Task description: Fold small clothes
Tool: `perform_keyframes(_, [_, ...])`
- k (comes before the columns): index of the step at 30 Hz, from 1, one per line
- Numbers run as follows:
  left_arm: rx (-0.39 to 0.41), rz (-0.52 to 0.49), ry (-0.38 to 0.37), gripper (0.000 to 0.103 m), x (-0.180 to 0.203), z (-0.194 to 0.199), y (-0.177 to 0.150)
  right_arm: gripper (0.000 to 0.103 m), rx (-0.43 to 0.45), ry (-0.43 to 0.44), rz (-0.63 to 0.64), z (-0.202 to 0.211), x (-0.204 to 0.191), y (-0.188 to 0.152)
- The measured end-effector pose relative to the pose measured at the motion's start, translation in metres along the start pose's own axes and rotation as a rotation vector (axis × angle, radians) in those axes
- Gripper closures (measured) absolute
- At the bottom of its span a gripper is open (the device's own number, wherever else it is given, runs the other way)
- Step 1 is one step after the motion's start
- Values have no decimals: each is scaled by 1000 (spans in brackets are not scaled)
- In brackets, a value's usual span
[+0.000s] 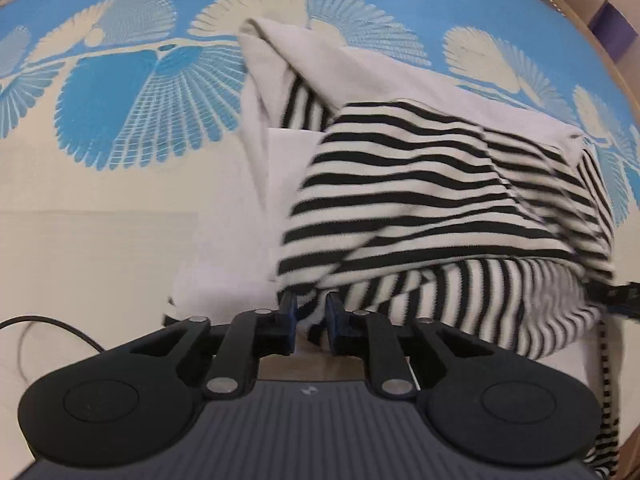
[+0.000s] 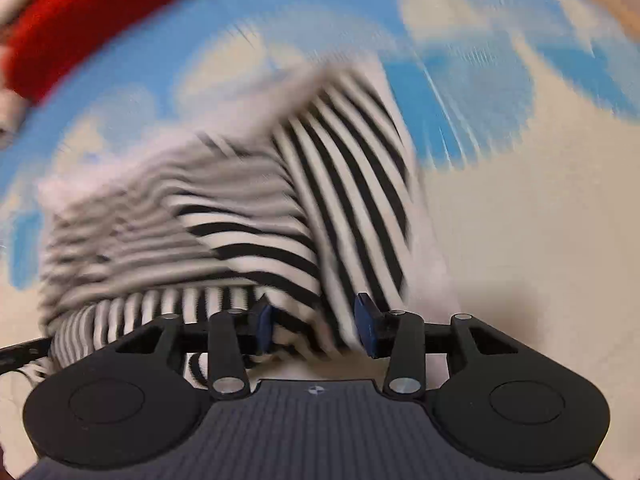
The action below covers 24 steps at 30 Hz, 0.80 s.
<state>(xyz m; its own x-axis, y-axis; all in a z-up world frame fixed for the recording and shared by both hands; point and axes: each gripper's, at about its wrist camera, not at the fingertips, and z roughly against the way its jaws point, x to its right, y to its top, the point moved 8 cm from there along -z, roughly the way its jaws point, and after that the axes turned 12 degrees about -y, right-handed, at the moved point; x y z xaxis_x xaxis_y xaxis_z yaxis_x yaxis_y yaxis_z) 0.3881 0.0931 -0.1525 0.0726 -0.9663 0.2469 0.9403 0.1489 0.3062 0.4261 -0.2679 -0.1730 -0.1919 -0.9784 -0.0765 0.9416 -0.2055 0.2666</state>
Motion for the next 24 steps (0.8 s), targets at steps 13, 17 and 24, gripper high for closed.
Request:
perform_keyframes(13, [404, -148, 123, 57, 50, 196, -66, 57, 471, 214, -247, 199, 44, -11])
perform_keyframes(17, [594, -219, 132, 50, 64, 252, -124, 50, 697, 217, -150, 259, 78, -72])
perform_keyframes(24, [654, -261, 71, 47, 79, 266, -222, 41, 739, 73, -6, 253, 116, -171])
